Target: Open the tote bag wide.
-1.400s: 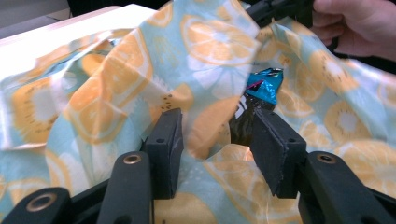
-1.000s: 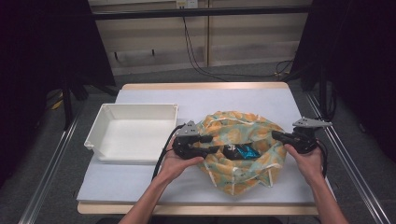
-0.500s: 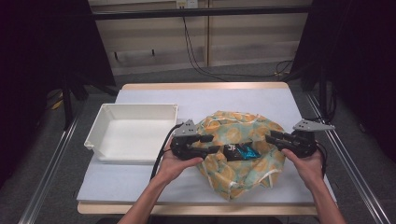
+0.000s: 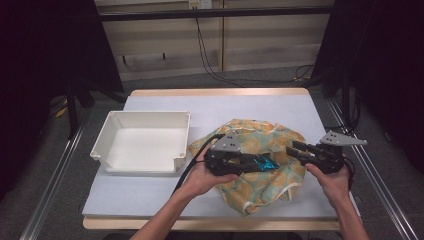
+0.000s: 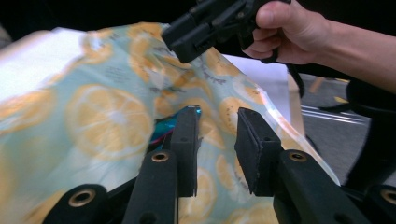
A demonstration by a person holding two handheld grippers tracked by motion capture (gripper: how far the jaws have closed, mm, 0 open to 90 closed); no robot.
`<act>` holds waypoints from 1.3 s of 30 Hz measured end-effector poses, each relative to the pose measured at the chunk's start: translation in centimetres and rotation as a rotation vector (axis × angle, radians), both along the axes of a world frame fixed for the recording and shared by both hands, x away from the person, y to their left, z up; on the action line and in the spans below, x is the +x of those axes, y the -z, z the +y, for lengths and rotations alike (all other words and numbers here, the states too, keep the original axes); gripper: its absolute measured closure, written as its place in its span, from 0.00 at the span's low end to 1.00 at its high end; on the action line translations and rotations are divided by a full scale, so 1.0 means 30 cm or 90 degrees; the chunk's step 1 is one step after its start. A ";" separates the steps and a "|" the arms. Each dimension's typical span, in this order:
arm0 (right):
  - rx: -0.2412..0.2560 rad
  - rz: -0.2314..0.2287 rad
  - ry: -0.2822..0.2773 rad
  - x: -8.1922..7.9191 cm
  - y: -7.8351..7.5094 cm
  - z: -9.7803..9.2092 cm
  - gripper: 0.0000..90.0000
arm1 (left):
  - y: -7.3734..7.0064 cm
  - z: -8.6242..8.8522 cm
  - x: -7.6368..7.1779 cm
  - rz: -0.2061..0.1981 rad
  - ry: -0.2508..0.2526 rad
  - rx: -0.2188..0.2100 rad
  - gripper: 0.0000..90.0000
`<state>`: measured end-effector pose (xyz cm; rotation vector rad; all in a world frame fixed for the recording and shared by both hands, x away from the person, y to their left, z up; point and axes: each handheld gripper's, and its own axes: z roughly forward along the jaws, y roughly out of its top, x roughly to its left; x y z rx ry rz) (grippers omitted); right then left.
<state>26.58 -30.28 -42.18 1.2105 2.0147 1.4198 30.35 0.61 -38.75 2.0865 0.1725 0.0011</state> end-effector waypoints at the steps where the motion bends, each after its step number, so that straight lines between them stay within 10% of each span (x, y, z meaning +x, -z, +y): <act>1: 0.000 -0.001 0.002 -0.001 0.001 -0.001 0.67 | 0.008 -0.013 0.008 -0.003 -0.001 0.007 0.77; 18: 0.009 0.006 0.004 0.019 0.029 0.000 0.66 | 0.137 -0.158 0.100 -0.001 -0.039 0.072 0.53; 26: 0.007 0.007 0.004 0.017 0.030 0.000 0.65 | 0.164 -0.218 0.079 -0.073 -0.016 0.159 0.47; 39: 0.005 0.015 -0.002 0.019 0.042 0.006 0.64 | 0.208 -0.237 0.073 -0.117 -0.024 0.199 0.46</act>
